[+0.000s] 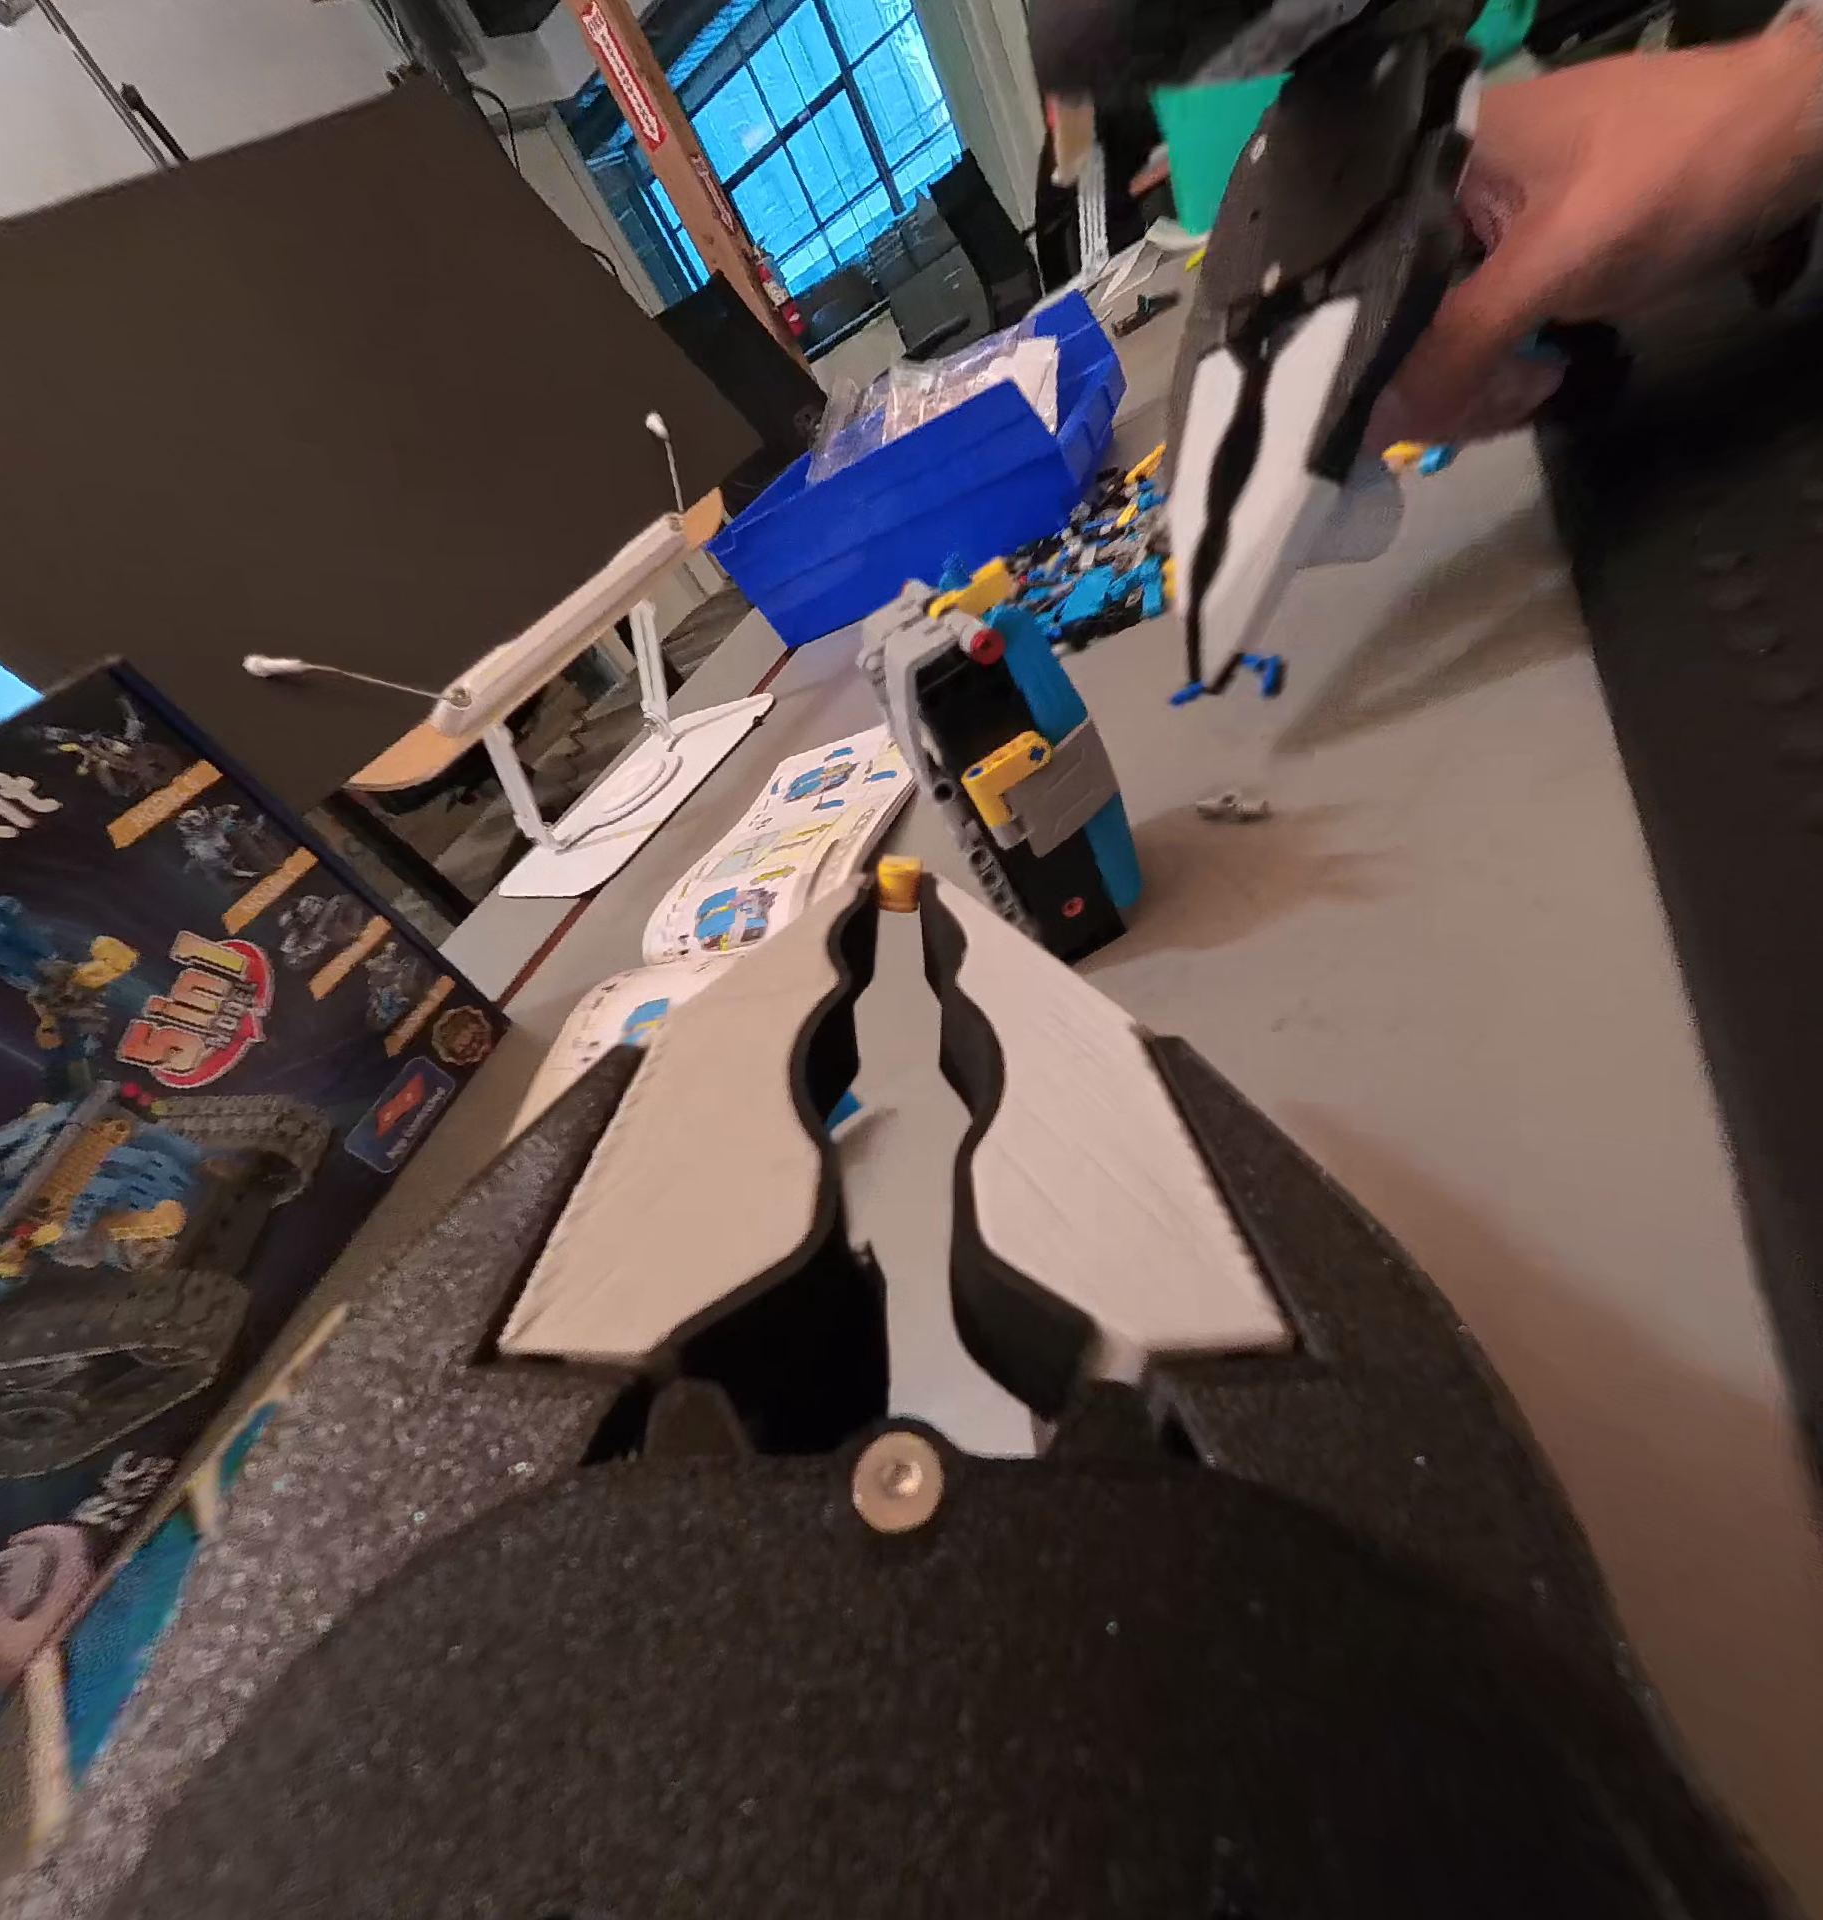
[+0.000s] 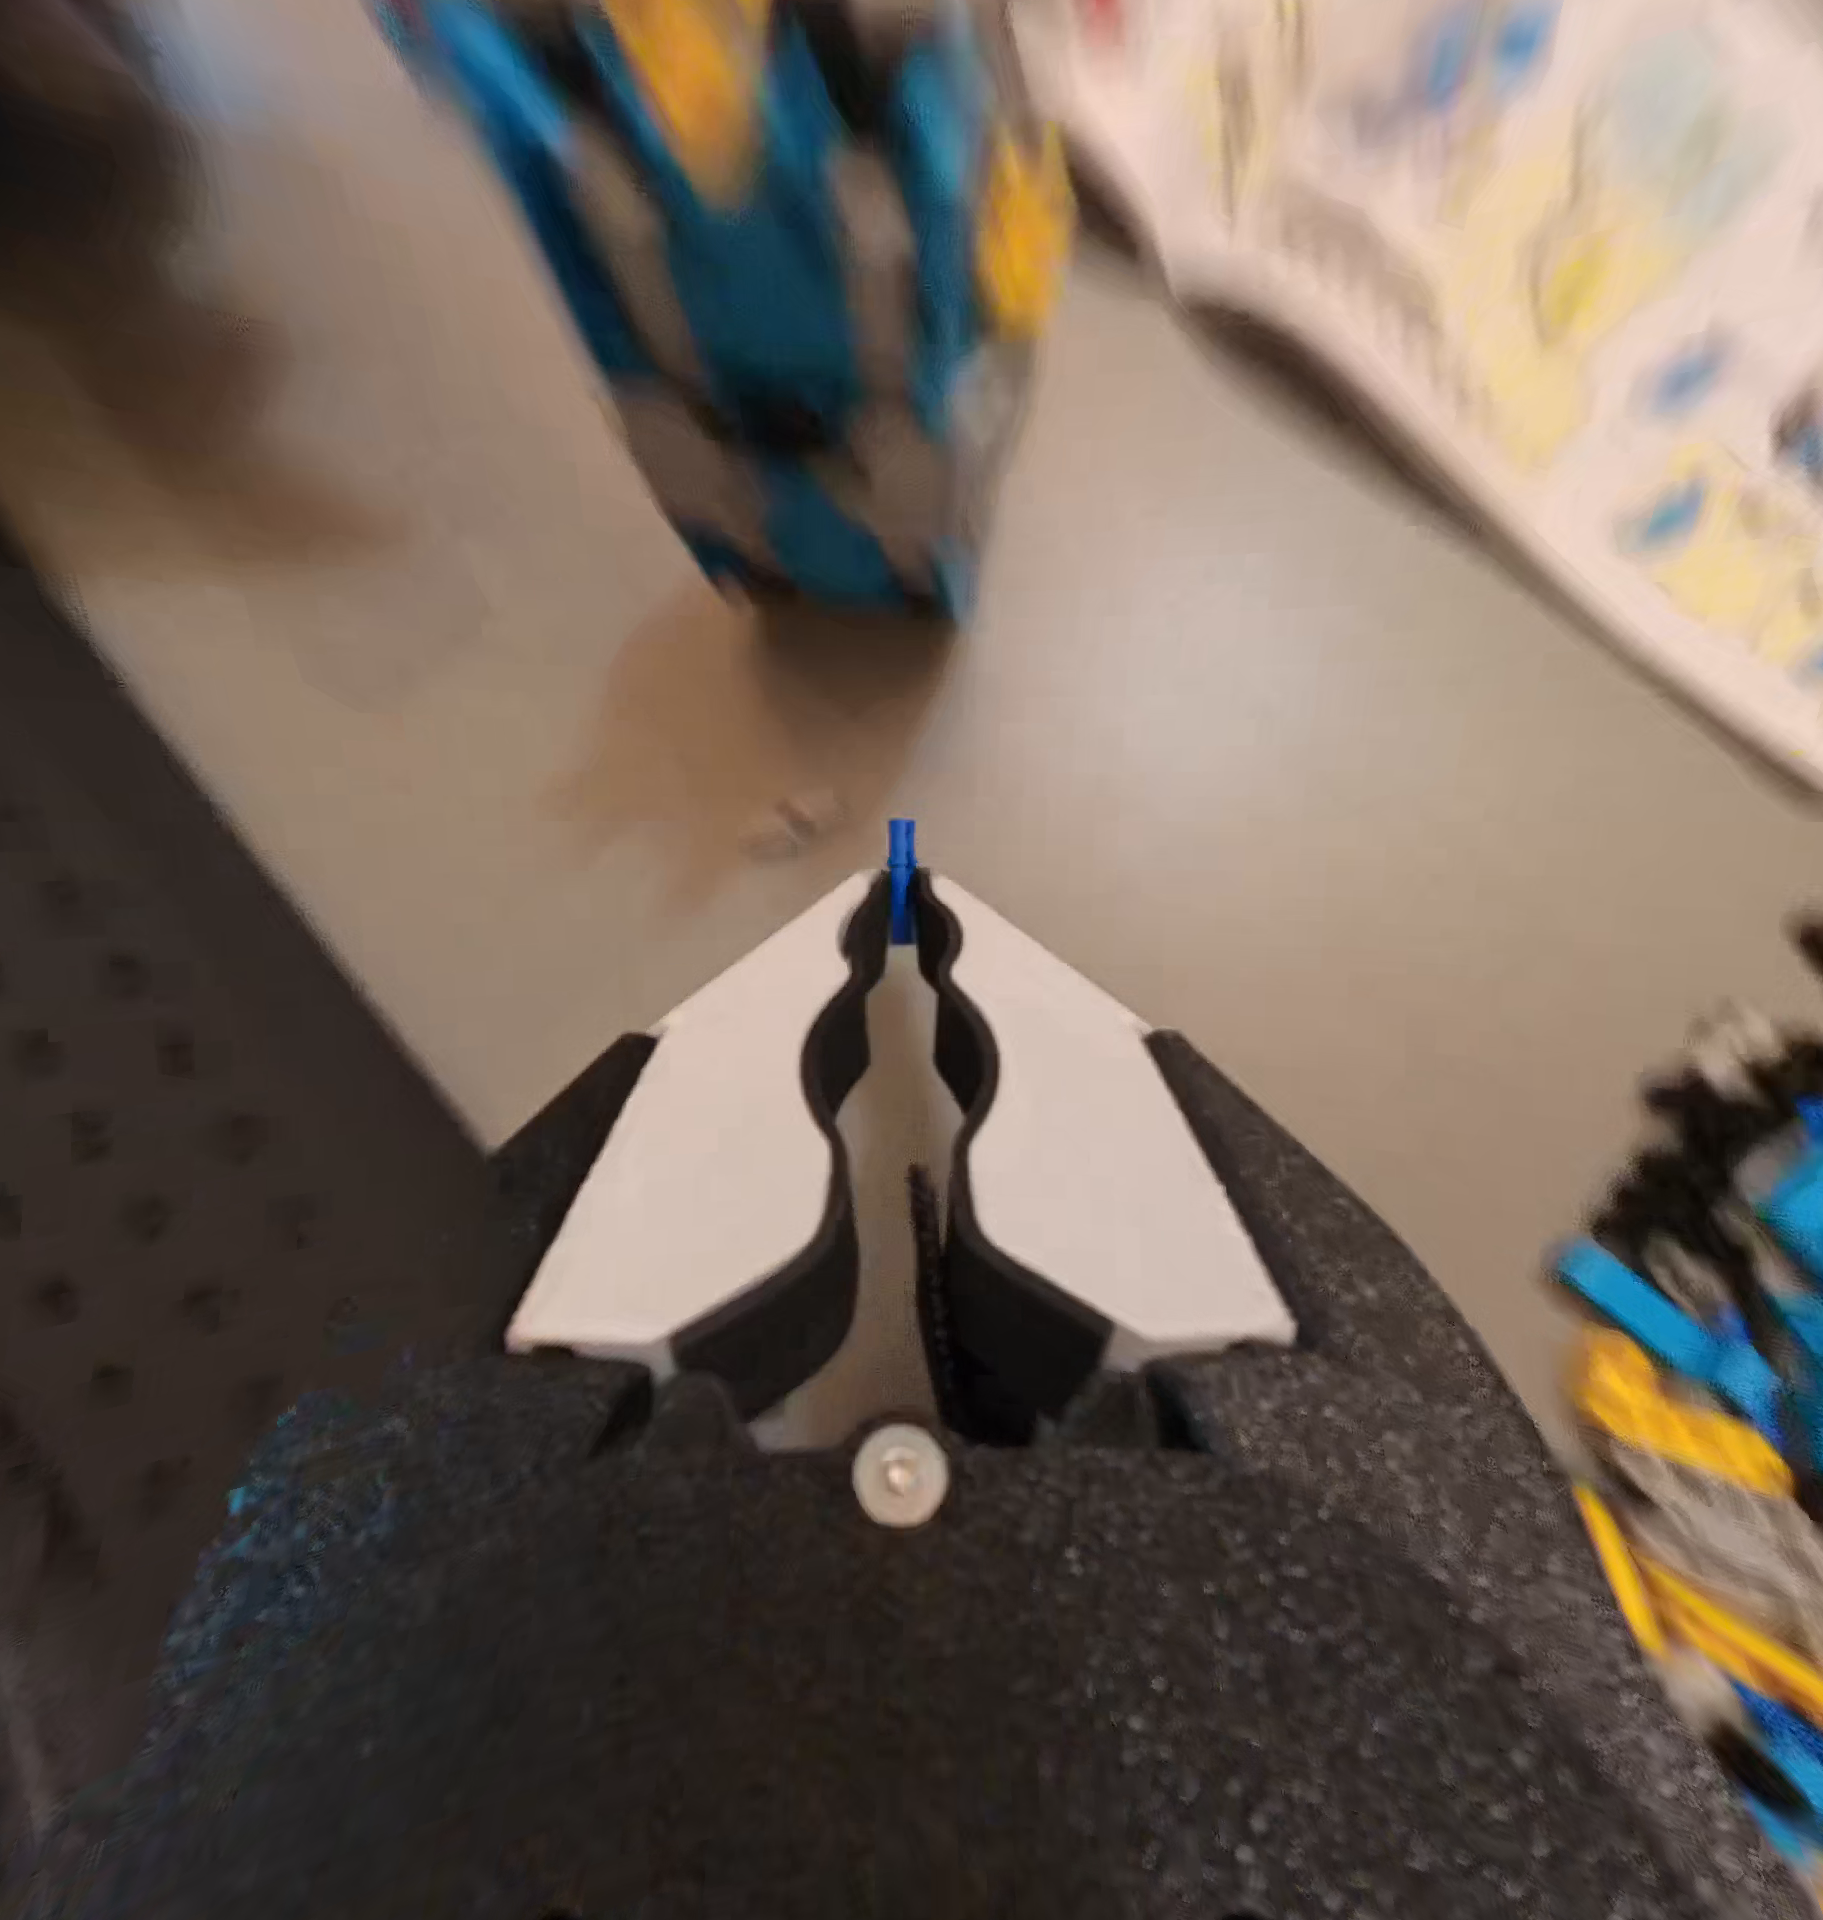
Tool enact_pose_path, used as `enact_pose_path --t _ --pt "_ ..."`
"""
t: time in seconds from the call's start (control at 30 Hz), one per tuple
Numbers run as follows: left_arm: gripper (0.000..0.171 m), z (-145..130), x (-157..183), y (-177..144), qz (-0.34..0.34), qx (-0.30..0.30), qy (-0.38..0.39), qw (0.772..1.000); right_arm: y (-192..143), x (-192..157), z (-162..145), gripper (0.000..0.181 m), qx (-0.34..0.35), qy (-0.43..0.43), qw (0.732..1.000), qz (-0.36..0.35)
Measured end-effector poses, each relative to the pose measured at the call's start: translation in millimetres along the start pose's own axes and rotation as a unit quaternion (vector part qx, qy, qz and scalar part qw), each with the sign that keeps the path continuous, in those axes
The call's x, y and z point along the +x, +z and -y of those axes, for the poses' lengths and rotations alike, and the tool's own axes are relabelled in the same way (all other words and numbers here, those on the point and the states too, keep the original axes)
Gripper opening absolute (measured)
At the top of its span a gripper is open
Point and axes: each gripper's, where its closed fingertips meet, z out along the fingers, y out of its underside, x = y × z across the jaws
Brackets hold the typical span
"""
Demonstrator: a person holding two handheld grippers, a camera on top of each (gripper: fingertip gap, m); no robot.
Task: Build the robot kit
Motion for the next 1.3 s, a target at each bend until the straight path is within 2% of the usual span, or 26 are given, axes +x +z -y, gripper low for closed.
enact_pose_path --t 0.03,0.1,0.17,0.3,0.43,0.57,0.77,0.97,1.07,1.13,1.23,1.3 --pt "0.007 4.4 3.9 -0.2 -0.009 0.006 -0.017 1.0 -10.2 -22.9 29.4 0.004 0.074 0.01 0.996 0.043" --pt "0.007 16.5 11.7 -1.9 -0.022 0.025 -0.046 0.998 -34.2 -75.1 80.9 0.004 0.207 0.018 0.968 0.144" --pt "0.007 28.1 17.6 -4.2 -0.027 0.044 -0.063 0.997 -35.0 -108.9 102.7 0.004 0.257 0.031 0.948 0.186" --pt "0.007 35.6 22.4 -6.6 -0.029 0.055 -0.08 0.995 -8.9 -125.3 109.5 0.004 0.255 0.044 0.949 0.181" --pt "0.007 28.7 27.8 -2.9 -0.026 0.033 -0.065 0.997 8.2 -133.1 113.6 0.004 0.252 0.075 0.942 0.209" --pt "0.007 25.3 24.6 -2.4 -0.013 0.025 -0.06 0.998 13.2 -130.3 115.8 0.004 0.254 0.084 0.942 0.201" --pt "0.007 21.4 29.1 -0.7 0.015 0.008 0.038 0.999 23.2 -130.0 108.9 0.004 0.227 0.107 0.945 0.211" --pt "0.007 28.0 36.1 -3.0 0.014 0.024 0.078 0.997 17.0 -138.2 106.0 0.004 0.219 0.155 0.915 0.302" --pt "0.007 30.4 36.4 -3.8 0.017 0.029 0.084 0.996 14.5 -139.3 105.7 0.004 0.218 0.172 0.904 0.325" --pt "0.007 33.1 28.3 -5.3 0.019 0.035 0.044 0.998 9.9 -134.2 111.0 0.003 0.241 0.169 0.907 0.301" --pt "0.007 30.7 11.5 -6.7 0.013 0.041 -0.045 0.998 1.1 -121.3 115.1 0.003 0.271 0.114 0.928 0.227" --pt "0.007 33.4 15.0 -7.3 -0.003 0.055 -0.054 0.997 4.2 -122.4 111.6 0.003 0.257 0.074 0.944 0.195"
